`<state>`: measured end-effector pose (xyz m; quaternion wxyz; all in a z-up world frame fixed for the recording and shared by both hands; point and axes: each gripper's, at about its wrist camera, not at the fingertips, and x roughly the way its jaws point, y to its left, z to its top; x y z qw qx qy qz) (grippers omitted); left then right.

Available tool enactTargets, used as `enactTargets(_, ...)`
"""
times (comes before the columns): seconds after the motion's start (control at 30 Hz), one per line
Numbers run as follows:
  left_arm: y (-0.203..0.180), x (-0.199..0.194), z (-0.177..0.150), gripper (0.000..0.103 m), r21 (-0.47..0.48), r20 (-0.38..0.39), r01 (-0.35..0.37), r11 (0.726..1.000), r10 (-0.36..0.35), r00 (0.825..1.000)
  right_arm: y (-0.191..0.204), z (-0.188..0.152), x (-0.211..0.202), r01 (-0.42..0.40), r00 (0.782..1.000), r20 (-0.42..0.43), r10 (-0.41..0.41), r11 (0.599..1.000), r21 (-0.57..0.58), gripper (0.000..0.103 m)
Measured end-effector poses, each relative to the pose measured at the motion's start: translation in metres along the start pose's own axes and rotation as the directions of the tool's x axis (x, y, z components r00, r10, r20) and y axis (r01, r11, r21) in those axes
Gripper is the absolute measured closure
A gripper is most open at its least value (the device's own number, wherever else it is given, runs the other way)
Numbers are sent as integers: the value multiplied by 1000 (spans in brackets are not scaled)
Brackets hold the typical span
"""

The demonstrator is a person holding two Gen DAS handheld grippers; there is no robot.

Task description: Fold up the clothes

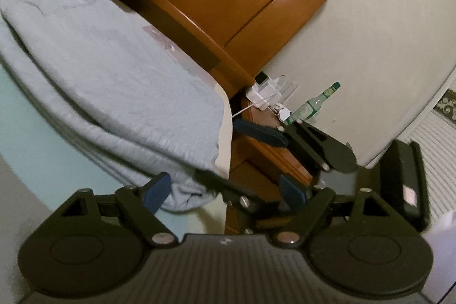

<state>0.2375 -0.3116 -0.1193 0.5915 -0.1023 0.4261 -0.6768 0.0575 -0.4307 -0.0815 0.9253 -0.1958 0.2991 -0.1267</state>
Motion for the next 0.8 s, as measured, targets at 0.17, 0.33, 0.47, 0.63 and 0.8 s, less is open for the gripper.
enactTargets(0.17, 12, 26, 7, 18, -63, -64, -4, 998, 0, 998, -13, -4, -17, -49, 999, 23, 48, 999, 9, 29)
enactTargets(0.33, 14, 33, 3, 13, -158, -90, 55, 986, -70, 993, -31, -10, -33, -77, 996, 46, 76, 996, 35, 23)
enactTargets(0.47, 9, 32, -6, 12, -146, -92, 52, 988, -66, 994, -40, -17, -42, -132, 990, 51, 130, 991, 38, 20)
enactTargets(0.63, 16, 34, -6, 12, -231, -65, 62, 971, -79, 995, -53, -23, -51, -168, 984, 60, 165, 985, 43, 20)
enactTargets(0.8, 7, 22, -24, 11, -208, -108, 72, 975, -96, 989, -77, -28, -52, -163, 986, 56, 156, 972, 167, 18)
